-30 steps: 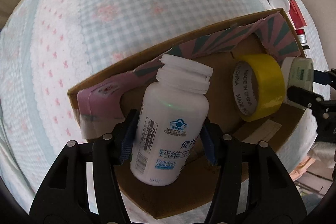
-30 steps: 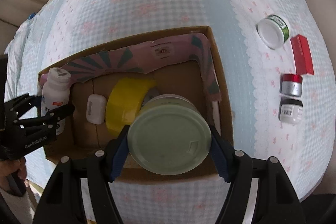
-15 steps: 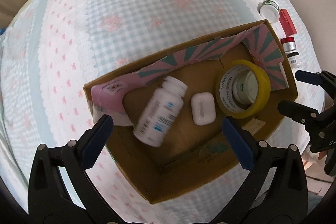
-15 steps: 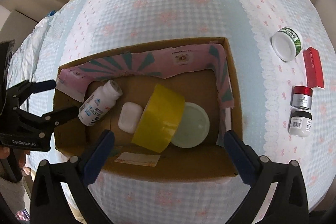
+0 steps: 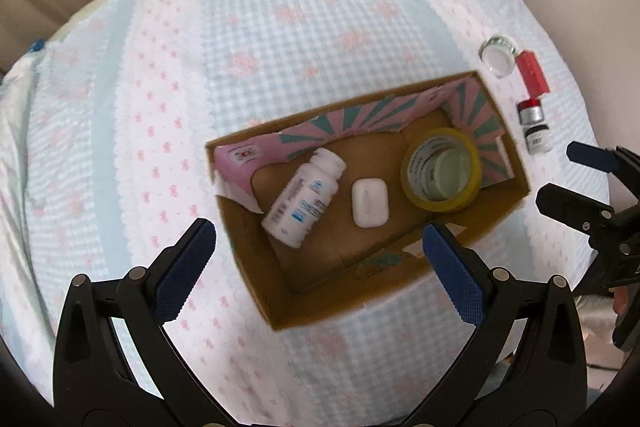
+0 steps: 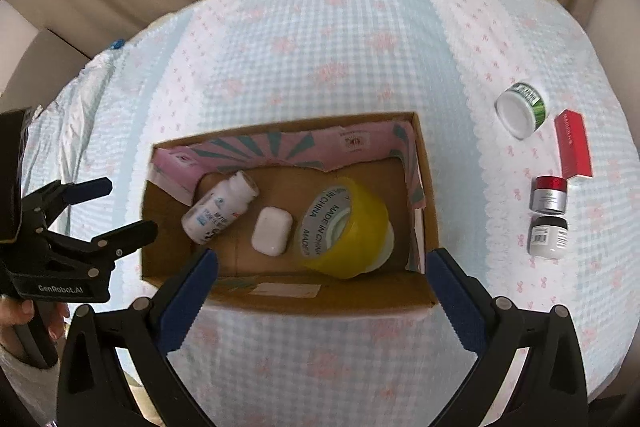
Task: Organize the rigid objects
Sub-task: 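Lift both tools away from the box toward the remaining items, then grasp the black-lidded Metal DX jar with the left tool while the right tool grasps the red box, then carry the Metal DX jar and red box over the box and open both tools, then lift both tools away from the box toward the two remaining jars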
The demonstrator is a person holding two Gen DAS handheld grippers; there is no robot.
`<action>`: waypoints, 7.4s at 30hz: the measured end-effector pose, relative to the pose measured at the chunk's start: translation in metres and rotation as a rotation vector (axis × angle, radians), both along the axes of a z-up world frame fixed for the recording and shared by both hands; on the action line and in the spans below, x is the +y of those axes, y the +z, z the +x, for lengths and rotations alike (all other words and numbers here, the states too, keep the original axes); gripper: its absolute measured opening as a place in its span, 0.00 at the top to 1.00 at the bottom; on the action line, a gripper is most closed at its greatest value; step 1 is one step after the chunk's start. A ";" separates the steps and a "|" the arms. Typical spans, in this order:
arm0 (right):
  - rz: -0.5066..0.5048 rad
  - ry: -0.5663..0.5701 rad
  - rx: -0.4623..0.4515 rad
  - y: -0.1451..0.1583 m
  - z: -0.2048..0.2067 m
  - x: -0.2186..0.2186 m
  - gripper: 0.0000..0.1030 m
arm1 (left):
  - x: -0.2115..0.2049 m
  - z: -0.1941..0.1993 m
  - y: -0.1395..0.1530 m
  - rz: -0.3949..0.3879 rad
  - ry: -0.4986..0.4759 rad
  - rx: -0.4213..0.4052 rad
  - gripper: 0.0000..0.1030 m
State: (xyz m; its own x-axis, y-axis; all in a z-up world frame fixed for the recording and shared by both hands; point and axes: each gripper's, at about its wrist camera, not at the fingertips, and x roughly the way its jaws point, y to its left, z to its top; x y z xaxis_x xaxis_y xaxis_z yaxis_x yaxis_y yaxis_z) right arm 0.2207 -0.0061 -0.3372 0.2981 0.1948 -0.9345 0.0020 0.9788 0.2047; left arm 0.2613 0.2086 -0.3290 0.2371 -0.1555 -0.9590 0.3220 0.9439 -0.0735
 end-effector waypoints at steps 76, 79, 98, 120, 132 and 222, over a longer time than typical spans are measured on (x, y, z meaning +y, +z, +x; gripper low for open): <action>-0.090 -0.024 -0.095 -0.128 0.093 -0.358 0.28 | -0.453 -0.069 -0.185 -0.061 0.162 -0.205 0.29; -0.086 -0.034 -0.081 -0.140 0.102 -0.357 0.34 | -0.455 -0.068 -0.188 -0.047 0.164 -0.220 0.35; -0.107 -0.054 -0.070 -0.144 0.106 -0.351 0.60 | -0.445 -0.071 -0.170 -0.077 0.173 -0.237 0.47; -0.075 -0.043 -0.232 0.078 0.011 -0.318 0.61 | -0.363 -0.113 0.048 -0.159 0.284 -0.363 0.47; -0.022 0.039 -0.308 0.176 -0.045 -0.227 0.61 | -0.247 -0.126 0.157 -0.174 0.313 -0.458 0.47; 0.037 0.056 -0.066 0.093 -0.024 0.033 0.00 | 0.004 -0.099 0.087 0.018 0.070 -0.222 0.00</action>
State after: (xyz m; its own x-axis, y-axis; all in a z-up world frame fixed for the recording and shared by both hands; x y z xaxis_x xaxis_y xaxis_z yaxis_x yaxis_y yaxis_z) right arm 0.1972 0.0270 -0.2442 0.3467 0.2464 -0.9050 -0.0669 0.9689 0.2381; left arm 0.1623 0.2127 -0.2422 0.4522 -0.1144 -0.8846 0.2622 0.9650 0.0092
